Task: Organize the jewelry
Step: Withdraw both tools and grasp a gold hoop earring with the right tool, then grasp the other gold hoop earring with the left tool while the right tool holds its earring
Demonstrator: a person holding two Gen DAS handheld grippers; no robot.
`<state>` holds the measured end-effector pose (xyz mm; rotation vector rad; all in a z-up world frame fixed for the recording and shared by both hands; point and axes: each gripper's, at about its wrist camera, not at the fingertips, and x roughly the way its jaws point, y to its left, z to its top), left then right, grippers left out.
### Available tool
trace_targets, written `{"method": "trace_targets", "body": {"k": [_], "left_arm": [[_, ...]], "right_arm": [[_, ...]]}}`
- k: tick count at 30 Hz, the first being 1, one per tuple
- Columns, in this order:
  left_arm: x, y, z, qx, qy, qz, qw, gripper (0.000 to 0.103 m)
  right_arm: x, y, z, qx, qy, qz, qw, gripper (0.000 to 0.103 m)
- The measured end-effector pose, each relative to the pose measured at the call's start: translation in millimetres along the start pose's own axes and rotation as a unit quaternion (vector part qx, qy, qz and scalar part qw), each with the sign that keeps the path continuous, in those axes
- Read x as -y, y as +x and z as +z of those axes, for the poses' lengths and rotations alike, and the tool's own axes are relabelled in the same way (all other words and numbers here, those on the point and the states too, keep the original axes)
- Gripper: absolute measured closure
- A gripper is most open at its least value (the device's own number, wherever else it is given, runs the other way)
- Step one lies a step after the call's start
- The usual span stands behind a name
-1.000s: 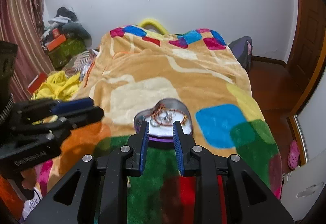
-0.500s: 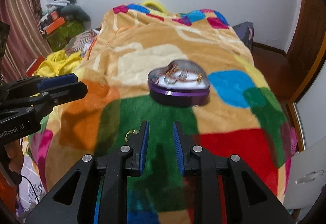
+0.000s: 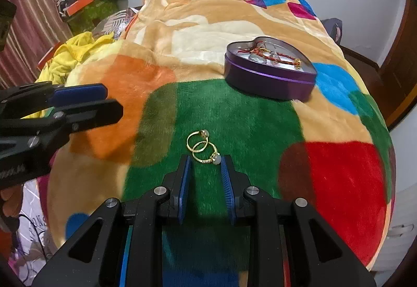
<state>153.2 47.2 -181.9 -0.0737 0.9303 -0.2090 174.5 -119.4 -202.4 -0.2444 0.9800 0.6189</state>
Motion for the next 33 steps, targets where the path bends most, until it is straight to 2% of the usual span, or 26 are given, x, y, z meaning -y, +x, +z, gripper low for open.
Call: {"method": "trace_targets", "body": {"k": [13, 14, 15, 16, 24, 28, 31, 33], "left_arm": [[12, 15, 4, -0.015, 0.004, -0.013, 0.9998, 0.067], [14, 16, 5, -0.016, 0.005, -0.014, 0.9998, 0.067], [15, 19, 5, -0.019, 0.005, -0.017, 0.9997, 0.067], [18, 21, 5, -0.022, 0.006, -0.020, 0.9995, 0.067], [34, 41, 6, -0.043, 0.020, -0.037, 0.9982, 0.067], [40, 55, 8, -0.058, 0.027, -0.037, 0.9973, 0.067], [43, 61, 10, -0.055, 0.029, -0.034, 0.9975, 0.067], [43, 64, 12, -0.053, 0.030, -0.033, 0.9976, 0.068]], "right_arm": [[2, -3, -4, 0.025, -0.012, 0.013, 1.000, 0.083], [3, -4, -4, 0.026, -0.012, 0.012, 1.000, 0.087], [5, -6, -4, 0.027, -0.010, 0.013, 1.000, 0.094], [8, -8, -4, 0.027, -0.006, 0.013, 1.000, 0.095], [30, -18, -5, 0.037, 0.016, 0.003, 0.999, 0.095], [42, -20, -5, 0.032, 0.039, 0.015, 0.999, 0.095], [51, -17, -5, 0.020, 0.060, 0.017, 0.998, 0.093], [56, -16, -6, 0.015, 0.071, 0.022, 0.997, 0.080]]}}
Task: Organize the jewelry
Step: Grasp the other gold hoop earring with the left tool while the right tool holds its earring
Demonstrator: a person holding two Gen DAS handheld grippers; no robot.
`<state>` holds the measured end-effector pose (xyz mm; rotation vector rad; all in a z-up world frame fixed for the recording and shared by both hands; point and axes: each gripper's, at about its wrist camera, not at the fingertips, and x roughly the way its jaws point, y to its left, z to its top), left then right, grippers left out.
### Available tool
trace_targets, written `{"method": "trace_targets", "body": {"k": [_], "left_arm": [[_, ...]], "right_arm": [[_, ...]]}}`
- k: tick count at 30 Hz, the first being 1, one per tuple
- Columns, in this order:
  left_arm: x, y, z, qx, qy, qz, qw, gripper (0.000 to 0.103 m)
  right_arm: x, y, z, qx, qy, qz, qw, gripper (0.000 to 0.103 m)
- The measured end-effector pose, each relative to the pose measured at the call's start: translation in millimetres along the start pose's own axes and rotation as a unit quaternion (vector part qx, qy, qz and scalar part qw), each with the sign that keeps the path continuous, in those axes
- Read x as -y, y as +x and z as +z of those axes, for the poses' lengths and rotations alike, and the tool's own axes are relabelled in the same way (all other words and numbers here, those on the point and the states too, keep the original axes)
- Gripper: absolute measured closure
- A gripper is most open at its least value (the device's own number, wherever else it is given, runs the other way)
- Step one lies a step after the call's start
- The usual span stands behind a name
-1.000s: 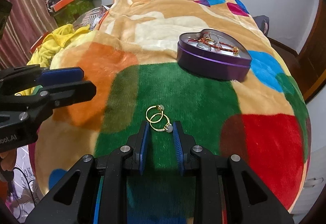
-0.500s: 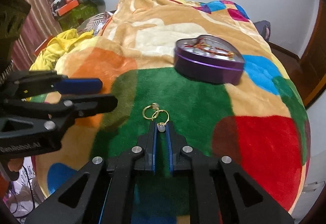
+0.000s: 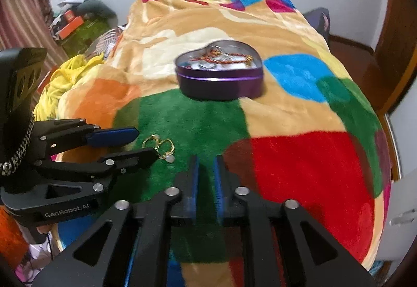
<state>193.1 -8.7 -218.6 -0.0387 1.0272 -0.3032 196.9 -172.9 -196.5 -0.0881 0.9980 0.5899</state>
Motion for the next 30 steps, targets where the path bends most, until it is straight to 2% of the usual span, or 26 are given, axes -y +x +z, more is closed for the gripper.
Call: {"method": "trace_targets", "body": {"k": [4, 14, 19, 22, 24, 30], "left_arm": [[-2, 3, 1, 0.004, -0.002, 0.000, 1.0000, 0.086], [-13, -18, -2, 0.029, -0.021, 0.011, 0.9993, 0.086], [-23, -33, -6, 0.039, -0.030, 0.020, 0.9986, 0.086], [-27, -41, -8, 0.046, -0.032, 0.022, 0.9982, 0.086], [-27, -44, -7, 0.051, -0.031, 0.023, 0.9980, 0.086], [-22, -50, -3, 0.064, -0.028, 0.021, 0.9973, 0.086]], "right_arm": [[0, -2, -2, 0.003, 0.005, 0.009, 1.000, 0.078], [-24, 7, 1, 0.002, -0.033, 0.020, 0.999, 0.078], [-39, 20, 4, 0.003, -0.058, 0.002, 0.998, 0.078], [-39, 22, 5, 0.008, -0.055, 0.002, 0.998, 0.078], [-37, 22, 6, 0.012, -0.050, -0.001, 0.999, 0.085], [-36, 11, 7, 0.027, -0.040, -0.003, 0.999, 0.085]]}}
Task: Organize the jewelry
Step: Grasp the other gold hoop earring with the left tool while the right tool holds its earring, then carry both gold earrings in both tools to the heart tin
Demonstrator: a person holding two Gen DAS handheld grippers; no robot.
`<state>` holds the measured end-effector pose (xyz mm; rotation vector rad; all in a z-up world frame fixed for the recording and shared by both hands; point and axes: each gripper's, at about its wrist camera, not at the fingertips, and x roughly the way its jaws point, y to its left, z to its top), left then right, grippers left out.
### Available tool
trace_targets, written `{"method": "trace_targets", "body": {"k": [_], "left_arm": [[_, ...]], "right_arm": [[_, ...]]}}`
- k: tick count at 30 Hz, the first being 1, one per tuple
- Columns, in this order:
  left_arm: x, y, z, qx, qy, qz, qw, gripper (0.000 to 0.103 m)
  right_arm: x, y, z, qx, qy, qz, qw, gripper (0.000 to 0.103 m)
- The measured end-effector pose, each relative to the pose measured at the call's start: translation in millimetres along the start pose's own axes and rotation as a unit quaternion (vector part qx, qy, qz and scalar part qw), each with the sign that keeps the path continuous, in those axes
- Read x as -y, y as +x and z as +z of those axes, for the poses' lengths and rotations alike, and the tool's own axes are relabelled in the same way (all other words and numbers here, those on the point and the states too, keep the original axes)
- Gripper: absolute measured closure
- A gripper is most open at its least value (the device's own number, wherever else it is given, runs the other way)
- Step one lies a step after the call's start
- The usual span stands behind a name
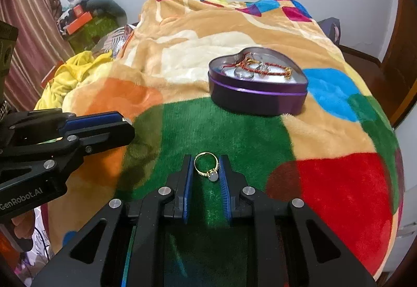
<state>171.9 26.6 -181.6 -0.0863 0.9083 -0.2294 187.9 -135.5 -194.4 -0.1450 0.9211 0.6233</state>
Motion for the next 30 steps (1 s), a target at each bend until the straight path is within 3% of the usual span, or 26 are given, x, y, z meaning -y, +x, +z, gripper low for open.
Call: {"method": "trace_targets", "body": {"k": [30], "left_arm": [[20, -9, 65, 0.068, 0.013, -0.018, 0.9974, 0.086]], "right_arm": [[37, -68, 47, 0.131, 0.040, -0.021, 0.990, 0.085]]}}
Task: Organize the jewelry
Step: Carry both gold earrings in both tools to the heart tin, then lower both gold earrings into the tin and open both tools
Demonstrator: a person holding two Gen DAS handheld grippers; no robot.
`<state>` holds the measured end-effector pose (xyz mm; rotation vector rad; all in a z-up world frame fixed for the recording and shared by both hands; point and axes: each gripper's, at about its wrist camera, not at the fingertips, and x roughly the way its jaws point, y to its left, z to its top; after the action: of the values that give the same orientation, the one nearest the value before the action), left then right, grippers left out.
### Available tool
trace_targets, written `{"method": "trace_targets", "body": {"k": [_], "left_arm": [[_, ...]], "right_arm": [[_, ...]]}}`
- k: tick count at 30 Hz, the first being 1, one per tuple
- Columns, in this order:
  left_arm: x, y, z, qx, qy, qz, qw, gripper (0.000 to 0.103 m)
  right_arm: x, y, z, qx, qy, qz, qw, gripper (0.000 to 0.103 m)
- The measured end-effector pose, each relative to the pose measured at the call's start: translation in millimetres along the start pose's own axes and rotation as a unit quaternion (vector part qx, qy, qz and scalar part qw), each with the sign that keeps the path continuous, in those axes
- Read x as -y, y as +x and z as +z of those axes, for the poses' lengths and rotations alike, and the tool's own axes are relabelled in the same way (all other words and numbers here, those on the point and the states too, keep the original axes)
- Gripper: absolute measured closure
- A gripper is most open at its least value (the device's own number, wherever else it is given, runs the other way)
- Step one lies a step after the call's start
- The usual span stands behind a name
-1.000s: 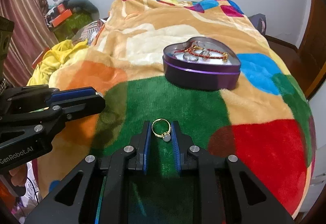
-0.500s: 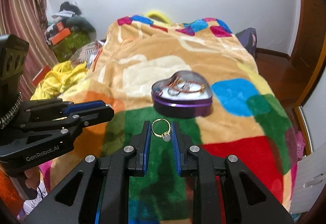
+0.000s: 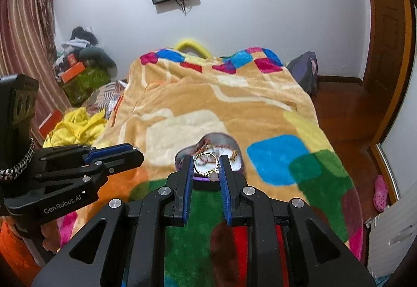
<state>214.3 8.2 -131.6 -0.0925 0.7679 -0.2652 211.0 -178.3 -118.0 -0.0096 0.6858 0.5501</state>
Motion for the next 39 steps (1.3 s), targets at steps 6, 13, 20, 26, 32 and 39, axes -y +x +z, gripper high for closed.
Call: {"method": "trace_targets", "body": {"k": [6, 13, 20, 26, 32, 39], "left_arm": [[-1, 15, 7, -0.003, 0.002, -0.006, 1.0000, 0.086], [-5, 39, 9, -0.019, 0.000, -0.009, 0.9998, 0.086], [-7, 60, 9, -0.036, -0.002, -0.016, 0.9992, 0.086], [-6, 74, 8, -0.050, 0.002, -0.019, 0.9986, 0.086], [-7, 83, 7, -0.060, -0.001, -0.022, 0.9980, 0.086], [-7, 77, 8, -0.056, -0.005, -0.019, 0.9982, 0.086]], "right_arm": [[7, 9, 10, 0.006, 0.005, -0.002, 1.000, 0.085], [15, 31, 11, -0.011, 0.011, 0.002, 1.000, 0.085], [25, 54, 8, -0.038, 0.021, 0.007, 0.999, 0.085], [32, 66, 5, -0.055, 0.029, 0.015, 0.998, 0.085], [34, 72, 5, -0.061, 0.024, 0.016, 0.998, 0.085], [36, 76, 5, -0.083, 0.026, 0.022, 0.996, 0.085]]}}
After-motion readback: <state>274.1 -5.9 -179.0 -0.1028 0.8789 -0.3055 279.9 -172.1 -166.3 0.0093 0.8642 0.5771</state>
